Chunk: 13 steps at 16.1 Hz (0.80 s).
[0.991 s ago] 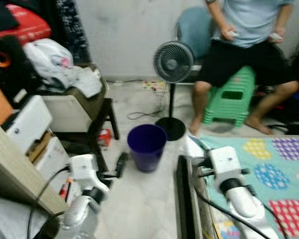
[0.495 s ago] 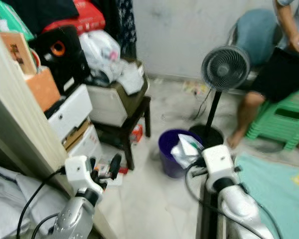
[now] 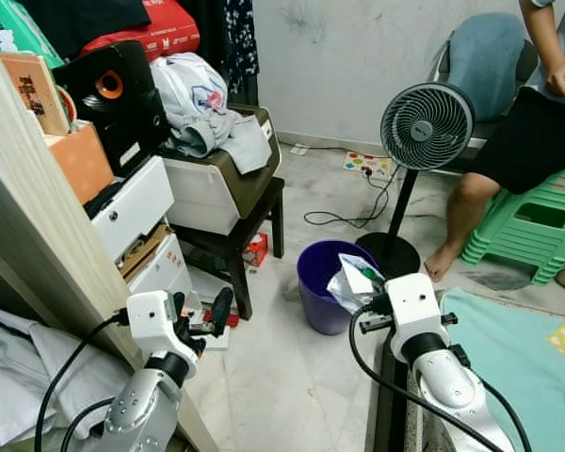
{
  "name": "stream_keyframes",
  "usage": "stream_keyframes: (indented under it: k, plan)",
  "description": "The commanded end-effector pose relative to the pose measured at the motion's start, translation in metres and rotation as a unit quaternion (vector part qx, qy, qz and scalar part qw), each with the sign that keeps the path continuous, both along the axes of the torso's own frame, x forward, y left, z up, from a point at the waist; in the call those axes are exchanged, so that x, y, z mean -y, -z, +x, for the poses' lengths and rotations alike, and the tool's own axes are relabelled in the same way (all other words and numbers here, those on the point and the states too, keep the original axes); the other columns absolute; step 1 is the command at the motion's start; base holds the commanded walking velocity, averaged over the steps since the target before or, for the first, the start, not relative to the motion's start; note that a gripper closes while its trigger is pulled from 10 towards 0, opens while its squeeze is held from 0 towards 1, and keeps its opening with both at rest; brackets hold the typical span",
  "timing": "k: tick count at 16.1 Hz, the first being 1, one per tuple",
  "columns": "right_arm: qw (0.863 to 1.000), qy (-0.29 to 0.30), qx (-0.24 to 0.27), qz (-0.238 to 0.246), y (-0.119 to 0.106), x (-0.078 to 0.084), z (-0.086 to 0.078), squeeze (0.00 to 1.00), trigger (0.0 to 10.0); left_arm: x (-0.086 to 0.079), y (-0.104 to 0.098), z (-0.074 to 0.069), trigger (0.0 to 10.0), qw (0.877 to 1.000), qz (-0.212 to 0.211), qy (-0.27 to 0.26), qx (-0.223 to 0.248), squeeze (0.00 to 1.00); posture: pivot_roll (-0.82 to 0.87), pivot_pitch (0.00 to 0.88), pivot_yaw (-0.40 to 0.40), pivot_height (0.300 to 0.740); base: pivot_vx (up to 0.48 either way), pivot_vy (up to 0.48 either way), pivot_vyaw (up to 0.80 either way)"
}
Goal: Clean up the room
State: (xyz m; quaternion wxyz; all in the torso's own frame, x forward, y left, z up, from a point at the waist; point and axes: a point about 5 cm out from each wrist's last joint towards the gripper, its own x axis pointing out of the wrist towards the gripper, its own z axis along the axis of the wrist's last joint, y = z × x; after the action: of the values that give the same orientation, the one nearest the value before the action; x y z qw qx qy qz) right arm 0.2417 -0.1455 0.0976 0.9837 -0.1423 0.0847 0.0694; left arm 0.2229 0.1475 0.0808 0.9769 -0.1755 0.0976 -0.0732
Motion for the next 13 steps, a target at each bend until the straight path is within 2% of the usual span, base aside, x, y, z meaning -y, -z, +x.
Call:
stream_keyframes:
  k: [1, 3, 7, 13]
  plan:
    - [1.000, -0.001, 0.008, -0.003, -0.0029, -0.0002, 0.0024, 0.00, 10.0, -0.0014, -0.0008, 0.0023, 10.0, 1.000, 0.003, -0.002, 0.001, 0.00, -0.06, 0.000, 0.021, 0.740, 0.000, 0.000, -0.64]
    - [1.000, -0.008, 0.011, -0.008, -0.0028, -0.0011, 0.0027, 0.00, 10.0, -0.0005, -0.0010, 0.0025, 10.0, 1.000, 0.000, 0.000, 0.002, 0.00, -0.05, 0.000, 0.020, 0.740, 0.000, 0.000, -0.76]
    - [1.000, -0.013, 0.012, -0.011, -0.0029, -0.0019, 0.0018, 0.00, 10.0, -0.0001, -0.0008, 0.0026, 10.0, 1.000, -0.003, 0.000, 0.002, 0.00, -0.06, 0.000, 0.018, 0.740, 0.000, 0.000, 0.00]
    - [0.999, -0.025, 0.015, -0.026, -0.0027, -0.0033, 0.0006, 0.00, 10.0, 0.0003, -0.0028, 0.0022, 10.0, 1.000, -0.010, -0.001, 0.008, 0.00, -0.06, 0.000, 0.016, 0.740, 0.000, 0.000, -0.74]
